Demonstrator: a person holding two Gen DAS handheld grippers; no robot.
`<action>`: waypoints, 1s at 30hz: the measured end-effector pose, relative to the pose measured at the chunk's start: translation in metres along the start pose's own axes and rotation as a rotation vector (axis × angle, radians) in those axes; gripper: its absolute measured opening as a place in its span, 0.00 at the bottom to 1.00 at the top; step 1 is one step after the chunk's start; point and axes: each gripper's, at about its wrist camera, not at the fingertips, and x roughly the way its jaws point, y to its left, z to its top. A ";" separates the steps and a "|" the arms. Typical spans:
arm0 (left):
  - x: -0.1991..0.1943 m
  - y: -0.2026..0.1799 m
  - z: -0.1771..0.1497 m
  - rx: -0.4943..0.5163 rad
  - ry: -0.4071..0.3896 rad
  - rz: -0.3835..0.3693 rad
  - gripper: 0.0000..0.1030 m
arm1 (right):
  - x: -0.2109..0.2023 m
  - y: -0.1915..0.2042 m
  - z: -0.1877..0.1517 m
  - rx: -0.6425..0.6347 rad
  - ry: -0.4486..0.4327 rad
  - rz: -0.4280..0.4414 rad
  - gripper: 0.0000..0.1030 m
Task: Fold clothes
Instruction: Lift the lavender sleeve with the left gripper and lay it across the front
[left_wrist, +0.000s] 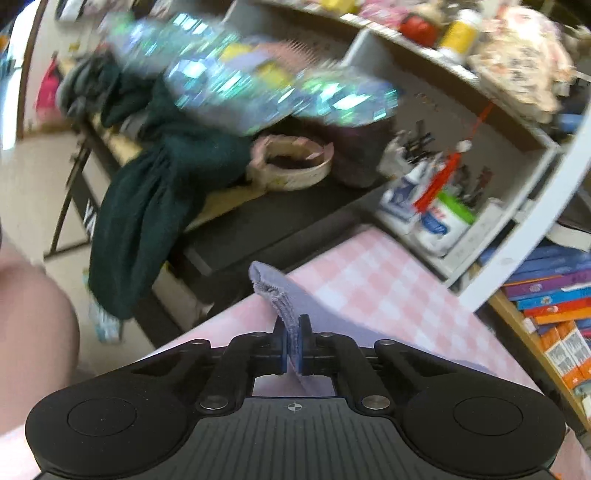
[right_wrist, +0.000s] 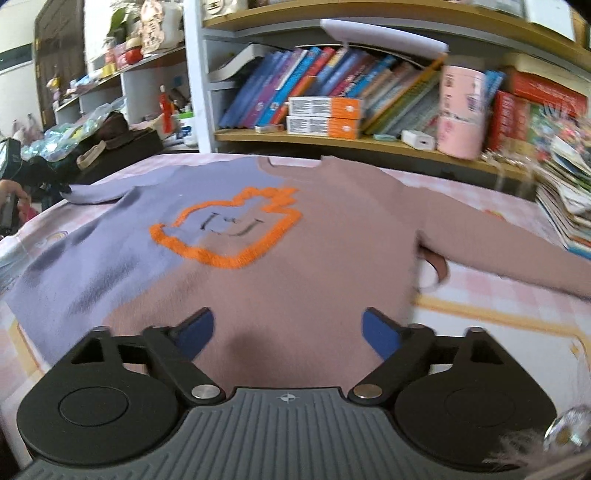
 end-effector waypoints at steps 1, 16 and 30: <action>-0.004 -0.006 0.001 0.018 -0.011 -0.004 0.03 | -0.003 -0.002 -0.003 0.002 0.003 -0.008 0.56; -0.058 -0.230 -0.012 0.255 -0.021 -0.505 0.03 | -0.004 0.002 -0.008 -0.033 0.012 -0.087 0.30; -0.045 -0.361 -0.135 0.430 0.145 -0.693 0.03 | -0.004 -0.003 -0.008 -0.006 0.010 -0.078 0.33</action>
